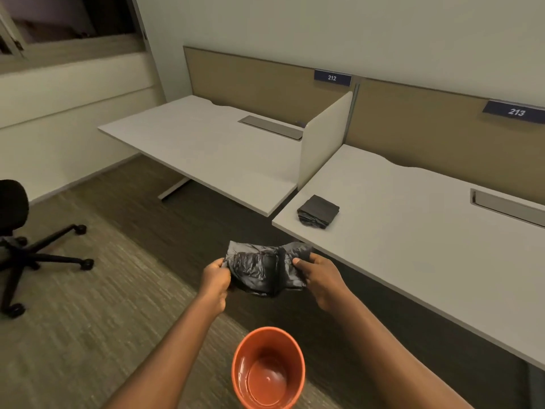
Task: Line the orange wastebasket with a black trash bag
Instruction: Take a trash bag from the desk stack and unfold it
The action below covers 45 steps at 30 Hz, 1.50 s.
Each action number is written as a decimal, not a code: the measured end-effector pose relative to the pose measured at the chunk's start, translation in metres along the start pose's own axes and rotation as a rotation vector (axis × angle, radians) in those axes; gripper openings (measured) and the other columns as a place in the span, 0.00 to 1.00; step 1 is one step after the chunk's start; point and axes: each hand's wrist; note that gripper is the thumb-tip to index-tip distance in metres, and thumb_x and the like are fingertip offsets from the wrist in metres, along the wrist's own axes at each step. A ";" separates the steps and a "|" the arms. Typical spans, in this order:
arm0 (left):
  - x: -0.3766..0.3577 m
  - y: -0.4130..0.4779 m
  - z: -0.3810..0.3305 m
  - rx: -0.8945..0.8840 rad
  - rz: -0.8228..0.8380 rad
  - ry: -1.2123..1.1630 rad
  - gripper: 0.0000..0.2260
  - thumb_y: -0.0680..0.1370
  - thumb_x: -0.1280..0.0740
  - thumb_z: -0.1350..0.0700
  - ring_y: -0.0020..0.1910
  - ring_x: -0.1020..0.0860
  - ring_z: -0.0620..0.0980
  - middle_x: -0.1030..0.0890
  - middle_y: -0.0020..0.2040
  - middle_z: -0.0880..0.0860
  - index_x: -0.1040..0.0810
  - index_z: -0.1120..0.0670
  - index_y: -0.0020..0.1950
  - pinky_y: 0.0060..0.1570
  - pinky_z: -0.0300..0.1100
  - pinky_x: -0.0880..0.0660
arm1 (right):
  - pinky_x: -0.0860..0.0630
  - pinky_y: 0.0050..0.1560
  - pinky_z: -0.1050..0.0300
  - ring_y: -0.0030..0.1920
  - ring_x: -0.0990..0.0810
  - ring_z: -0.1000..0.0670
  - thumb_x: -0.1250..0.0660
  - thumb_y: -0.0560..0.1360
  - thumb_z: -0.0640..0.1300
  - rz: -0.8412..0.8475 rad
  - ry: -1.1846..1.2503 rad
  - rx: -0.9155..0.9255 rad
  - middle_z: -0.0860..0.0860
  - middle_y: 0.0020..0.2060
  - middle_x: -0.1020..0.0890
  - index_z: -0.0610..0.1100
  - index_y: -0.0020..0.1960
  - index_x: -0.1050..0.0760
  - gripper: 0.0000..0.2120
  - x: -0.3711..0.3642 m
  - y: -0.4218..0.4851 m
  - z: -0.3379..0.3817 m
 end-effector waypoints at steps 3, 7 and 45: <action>0.008 -0.016 0.009 0.022 -0.067 -0.078 0.07 0.81 0.38 0.62 0.37 0.21 0.54 0.19 0.50 0.62 0.22 0.55 0.46 0.38 0.46 0.26 | 0.16 0.51 0.50 0.48 0.12 0.46 0.33 0.79 0.38 0.025 0.000 -0.003 0.45 0.47 0.12 0.42 0.58 0.20 0.09 0.011 -0.012 -0.002; 0.009 -0.049 0.022 0.125 0.002 -0.132 0.16 0.82 0.38 0.43 0.45 0.19 0.55 0.18 0.48 0.57 0.23 0.56 0.53 0.39 0.50 0.21 | 0.16 0.45 0.54 0.47 0.12 0.46 0.33 0.79 0.38 0.078 0.013 -0.005 0.44 0.46 0.11 0.41 0.57 0.20 0.08 0.025 -0.030 0.000; 0.022 -0.150 -0.038 -0.420 0.272 0.400 0.08 0.76 0.26 0.54 0.49 0.14 0.48 0.14 0.49 0.53 0.19 0.51 0.54 0.48 0.46 0.16 | 0.15 0.48 0.48 0.47 0.13 0.44 0.23 0.72 0.50 0.170 -0.506 0.134 0.42 0.47 0.13 0.42 0.55 0.19 0.16 -0.062 -0.096 0.047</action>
Point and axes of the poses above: each hand's wrist, its own y-axis towards the middle knuckle, its own x-axis out of the back of the hand, z = x × y
